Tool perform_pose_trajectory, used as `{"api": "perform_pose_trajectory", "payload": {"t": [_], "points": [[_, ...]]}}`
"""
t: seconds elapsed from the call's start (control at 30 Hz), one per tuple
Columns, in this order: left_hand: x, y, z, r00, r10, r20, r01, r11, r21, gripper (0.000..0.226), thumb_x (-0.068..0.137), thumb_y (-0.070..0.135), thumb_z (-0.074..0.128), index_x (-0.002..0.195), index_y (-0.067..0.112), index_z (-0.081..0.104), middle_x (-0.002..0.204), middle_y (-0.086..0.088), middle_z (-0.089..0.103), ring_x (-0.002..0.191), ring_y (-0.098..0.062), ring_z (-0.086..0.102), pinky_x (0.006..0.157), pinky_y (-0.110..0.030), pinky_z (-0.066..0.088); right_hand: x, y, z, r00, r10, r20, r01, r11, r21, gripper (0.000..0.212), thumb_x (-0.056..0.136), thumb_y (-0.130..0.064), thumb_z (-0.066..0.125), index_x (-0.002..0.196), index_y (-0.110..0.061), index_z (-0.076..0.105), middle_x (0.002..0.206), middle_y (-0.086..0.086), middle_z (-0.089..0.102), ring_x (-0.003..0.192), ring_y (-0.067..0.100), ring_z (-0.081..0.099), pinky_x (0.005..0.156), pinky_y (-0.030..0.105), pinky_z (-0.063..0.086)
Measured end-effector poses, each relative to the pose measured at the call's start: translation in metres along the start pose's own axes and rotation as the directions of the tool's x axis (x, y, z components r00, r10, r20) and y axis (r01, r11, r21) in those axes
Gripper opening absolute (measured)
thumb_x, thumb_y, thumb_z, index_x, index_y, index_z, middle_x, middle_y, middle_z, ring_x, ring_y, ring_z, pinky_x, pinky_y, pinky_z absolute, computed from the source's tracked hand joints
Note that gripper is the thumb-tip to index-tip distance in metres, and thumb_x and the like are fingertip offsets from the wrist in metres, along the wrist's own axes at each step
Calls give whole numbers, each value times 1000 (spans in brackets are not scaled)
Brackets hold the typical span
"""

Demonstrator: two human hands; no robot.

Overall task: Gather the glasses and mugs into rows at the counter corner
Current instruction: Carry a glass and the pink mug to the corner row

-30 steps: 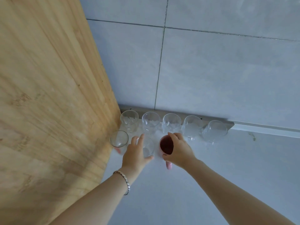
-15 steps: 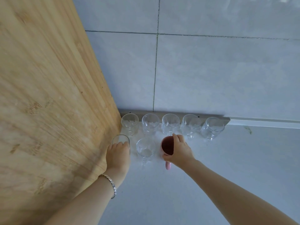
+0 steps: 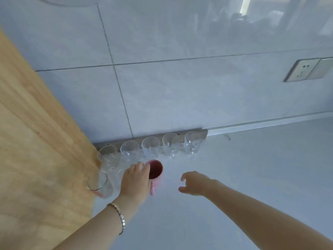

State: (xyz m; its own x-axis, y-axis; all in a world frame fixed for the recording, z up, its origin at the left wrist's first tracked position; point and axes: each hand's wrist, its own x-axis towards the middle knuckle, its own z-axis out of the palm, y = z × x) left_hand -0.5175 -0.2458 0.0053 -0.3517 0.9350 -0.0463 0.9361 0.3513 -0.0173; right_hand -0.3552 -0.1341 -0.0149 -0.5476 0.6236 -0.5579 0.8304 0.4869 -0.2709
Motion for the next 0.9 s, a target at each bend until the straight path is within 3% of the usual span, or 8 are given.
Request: {"api": "perform_pose_trajectory", "payload": {"t": [0.07,0.13,0.23,0.37,0.53,0.7,0.8,0.9], "points": [[11,48,-14,989,65,132,-56,996,-74,30,85,22,56,113,12,56,116,-7,61,107,-29,59,88,-35,48,-24,43,-7,997,62,36,-61,998,-32,53,89,-38,53,136,-18,43,139,1,48,132,20,41,107,36,36],[22,101,-24,946,166,278,-105,969,-222,26,92,24,42,114,16,51,125,-5,57,106,-25,55,89,-33,43,-54,94,-15,988,149,37,-148,989,-27,53,89,-40,52,137,-20,41,141,0,46,134,19,39,108,38,35],[30,192,-37,849,331,412,-226,932,-283,16,93,29,42,104,22,51,127,-2,56,107,-22,54,90,-29,41,-110,181,-26,958,288,8,-288,957,22,53,90,-42,50,138,-23,40,142,-2,44,134,17,38,109,40,35],[23,330,-50,764,474,438,-397,880,-260,31,93,32,42,119,18,52,130,-3,55,119,-25,53,97,-30,42,-200,307,-36,889,457,-35,-451,885,113,51,91,-40,49,138,-22,39,142,-2,44,133,17,39,108,37,35],[-4,502,-59,698,574,429,-505,819,-273,29,92,31,44,114,17,55,125,-3,58,116,-25,55,96,-30,43,-320,453,-34,800,597,-59,-578,793,191,51,95,-37,46,140,-16,37,146,3,38,134,21,38,107,33,35],[-32,651,-66,648,646,402,-562,763,-320,7,90,25,45,89,24,53,98,-3,54,89,-24,50,81,-26,40,-422,570,-26,698,709,-99,-672,696,252,45,95,-32,44,135,-10,44,141,9,44,128,27,45,103,34,39],[-43,716,-72,632,672,386,-589,740,-324,25,90,27,46,107,15,60,117,-7,62,109,-26,58,93,-30,45,-461,623,-21,648,757,-84,-705,637,311,45,94,-34,46,135,-13,43,141,7,44,128,26,45,101,31,39],[-39,773,-76,616,693,375,-616,720,-319,28,89,28,47,110,14,60,121,-8,62,112,-26,58,96,-32,46,-487,673,-21,600,795,-92,-723,588,363,43,94,-32,49,133,-14,45,139,6,46,127,24,46,99,28,40]]}}
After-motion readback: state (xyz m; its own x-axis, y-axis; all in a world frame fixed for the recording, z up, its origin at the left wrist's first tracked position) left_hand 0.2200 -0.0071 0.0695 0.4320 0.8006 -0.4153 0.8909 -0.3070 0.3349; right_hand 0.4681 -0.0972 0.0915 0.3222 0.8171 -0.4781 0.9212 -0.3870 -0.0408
